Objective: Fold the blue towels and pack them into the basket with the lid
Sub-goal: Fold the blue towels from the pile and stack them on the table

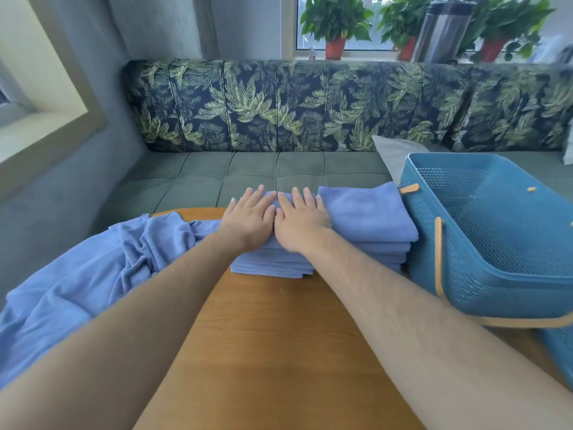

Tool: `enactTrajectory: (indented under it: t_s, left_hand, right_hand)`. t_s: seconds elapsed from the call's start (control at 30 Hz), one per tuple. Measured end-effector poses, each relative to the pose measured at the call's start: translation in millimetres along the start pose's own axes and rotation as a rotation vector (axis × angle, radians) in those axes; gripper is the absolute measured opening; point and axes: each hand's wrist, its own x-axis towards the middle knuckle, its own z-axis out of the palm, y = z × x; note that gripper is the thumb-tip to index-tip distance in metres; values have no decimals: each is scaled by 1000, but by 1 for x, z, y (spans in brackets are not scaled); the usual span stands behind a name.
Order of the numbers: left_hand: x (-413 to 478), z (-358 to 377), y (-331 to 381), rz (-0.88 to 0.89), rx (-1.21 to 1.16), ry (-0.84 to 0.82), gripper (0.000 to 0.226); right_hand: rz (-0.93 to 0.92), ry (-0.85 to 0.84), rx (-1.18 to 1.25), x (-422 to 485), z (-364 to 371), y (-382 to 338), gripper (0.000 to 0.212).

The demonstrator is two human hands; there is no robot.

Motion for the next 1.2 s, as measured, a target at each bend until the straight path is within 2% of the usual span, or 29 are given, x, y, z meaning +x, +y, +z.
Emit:
enactTrajectory:
  t_s: [0.07,0.2,0.37,0.57,0.7,0.87,1.07,1.13,1.2]
  left_hand:
    - [-5,-10,5,14,21,56,51]
    - [-42,-32,-3,36,-66,239,49]
    - [-104,-36,-46,-34,-96,293,46]
    - [-157,-35,-127,-279,109,217,42]
    - [-171,-28,-162,-363,210,153,40]
    - [-170,-19,-166,-302,258,37,21]
    - [-181,-1,-147,-174,21,44,18]
    - [-184,0,-139,-160,-1,55,21]
    - [-188,-3,-129,-155,-54,85,19]
  right_hand:
    - [-40,75,-24,-8,-14,0,56]
    - [-183,350,33,-39,-32,-16,49]
    - [-368,494,128,-71,-15,-77,34]
    - [-454,183,129,-83,19,-154,30]
    - [-428,76,132,-82,47,-182,30]
    - [-372,15,143,-81,66,-187,35]
    - [-302,-74,277,-90,77,-169,47]
    - [-273,-95,309,-93,83,-164,44]
    - [-253,-65,387,-97,87,-158,31]
